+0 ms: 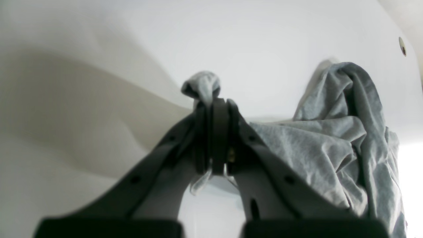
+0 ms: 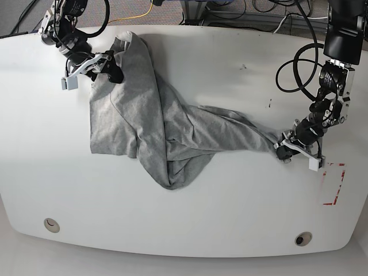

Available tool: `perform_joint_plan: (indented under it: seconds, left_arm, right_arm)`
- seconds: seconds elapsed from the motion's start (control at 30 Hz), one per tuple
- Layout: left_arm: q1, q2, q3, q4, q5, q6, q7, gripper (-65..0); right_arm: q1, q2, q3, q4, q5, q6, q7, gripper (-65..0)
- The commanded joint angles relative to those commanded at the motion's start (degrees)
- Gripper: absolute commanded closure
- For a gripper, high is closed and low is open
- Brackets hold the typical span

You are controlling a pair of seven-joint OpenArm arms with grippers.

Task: Layout the t-shirt on the table in an organized manner, then fold the t-shirt properly
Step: 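Regrasp shirt ends with both grippers and spread them apart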

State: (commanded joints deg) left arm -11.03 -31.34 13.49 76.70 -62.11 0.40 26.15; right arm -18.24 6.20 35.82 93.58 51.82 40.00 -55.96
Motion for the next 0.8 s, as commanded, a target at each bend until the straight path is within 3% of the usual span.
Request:
perform_joint_plan:
  seconds: [0.07, 0.17, 0.27, 0.33, 0.63, 0.8]
  left_arm:
    - [0.0, 0.0, 0.0, 0.0, 0.0, 0.0, 0.0, 0.0]
    - [0.0, 0.0, 0.0, 0.0, 0.0, 0.0, 0.0, 0.0]
    - [-0.1, 0.0, 0.0, 0.0, 0.1, 0.0, 0.0, 0.0]
    - [-0.7, -0.1, -0.1, 0.0, 0.1, -0.1, 0.0, 0.0]
    - [-4.3, -3.8, -0.1, 5.8, 0.1, -0.2, 0.0, 0.0]
    - [-6.7, -6.1, 0.1, 9.1, 0.2, -0.2, 0.0, 0.0]
  right_arm:
    - [0.7, 0.0, 0.0, 0.0, 0.0, 0.0, 0.0, -41.5]
    - [1.2, 0.1, 0.1, 0.0, 0.0, 0.0, 0.0, -30.8]
    - [2.2, 0.4, 0.2, 0.1, 0.0, 0.0, 0.0, -10.8]
    - [2.7, 1.0, 0.2, 0.3, 0.0, 0.0, 0.0, -1.0]
    - [4.0, 6.9, 0.2, 5.2, 0.4, 0.0, -0.2, 0.0]
    - [6.9, 9.6, 0.8, 9.2, 0.4, 0.0, -4.2, 0.0]
